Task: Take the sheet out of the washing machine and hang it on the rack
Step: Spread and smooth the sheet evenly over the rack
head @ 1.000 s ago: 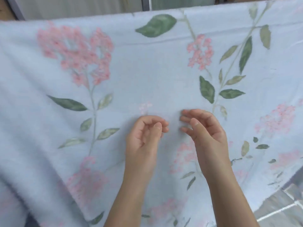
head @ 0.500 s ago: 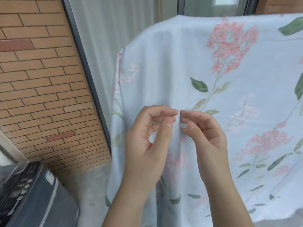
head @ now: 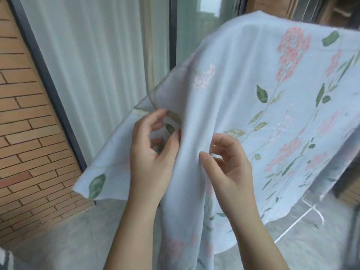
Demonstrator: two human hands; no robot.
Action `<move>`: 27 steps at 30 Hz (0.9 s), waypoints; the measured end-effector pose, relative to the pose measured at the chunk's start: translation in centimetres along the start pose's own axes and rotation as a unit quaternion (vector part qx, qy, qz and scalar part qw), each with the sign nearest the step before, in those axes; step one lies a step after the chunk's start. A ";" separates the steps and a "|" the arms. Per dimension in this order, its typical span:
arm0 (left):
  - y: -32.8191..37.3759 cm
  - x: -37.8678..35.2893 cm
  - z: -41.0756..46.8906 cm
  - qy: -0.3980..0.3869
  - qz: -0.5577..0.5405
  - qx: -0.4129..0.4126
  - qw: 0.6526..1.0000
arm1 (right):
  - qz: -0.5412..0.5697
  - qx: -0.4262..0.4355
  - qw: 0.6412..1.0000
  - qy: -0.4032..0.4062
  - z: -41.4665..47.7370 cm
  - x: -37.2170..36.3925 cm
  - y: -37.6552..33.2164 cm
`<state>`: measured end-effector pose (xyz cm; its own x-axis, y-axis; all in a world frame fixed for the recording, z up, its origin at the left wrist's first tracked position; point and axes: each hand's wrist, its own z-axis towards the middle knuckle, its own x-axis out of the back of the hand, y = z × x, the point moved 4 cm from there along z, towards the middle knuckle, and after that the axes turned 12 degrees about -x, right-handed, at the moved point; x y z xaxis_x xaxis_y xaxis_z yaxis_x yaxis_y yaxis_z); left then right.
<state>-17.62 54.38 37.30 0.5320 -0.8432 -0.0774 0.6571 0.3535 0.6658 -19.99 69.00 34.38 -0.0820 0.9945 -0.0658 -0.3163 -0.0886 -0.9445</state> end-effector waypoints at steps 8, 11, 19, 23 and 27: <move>-3.0 -2.4 3.6 -0.219 -0.249 -0.004 0.944 | -0.136 -0.040 0.989 0.040 -1.3 -2.0 1.0; -3.6 -3.1 5.1 -0.335 -0.340 -0.038 0.878 | -0.149 -0.038 0.975 0.159 -2.7 -3.8 1.3; -2.5 -3.7 7.3 -0.478 -0.350 -0.062 0.803 | -0.241 -0.060 0.894 0.373 -4.5 -8.4 1.1; 0.2 -4.2 6.6 -0.490 -0.343 -0.094 0.796 | -0.261 -0.053 0.868 0.418 -5.6 -7.3 1.1; 4.1 -5.8 4.6 -0.479 -0.344 -0.120 0.798 | -0.286 -0.040 0.852 0.436 -8.3 -4.4 -1.4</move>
<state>-20.47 58.82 43.87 -0.5766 -0.7531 0.3168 0.7625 -0.3566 0.5398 -11.31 65.19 33.34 0.8092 0.5404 0.2306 -0.0012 0.3940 -0.9191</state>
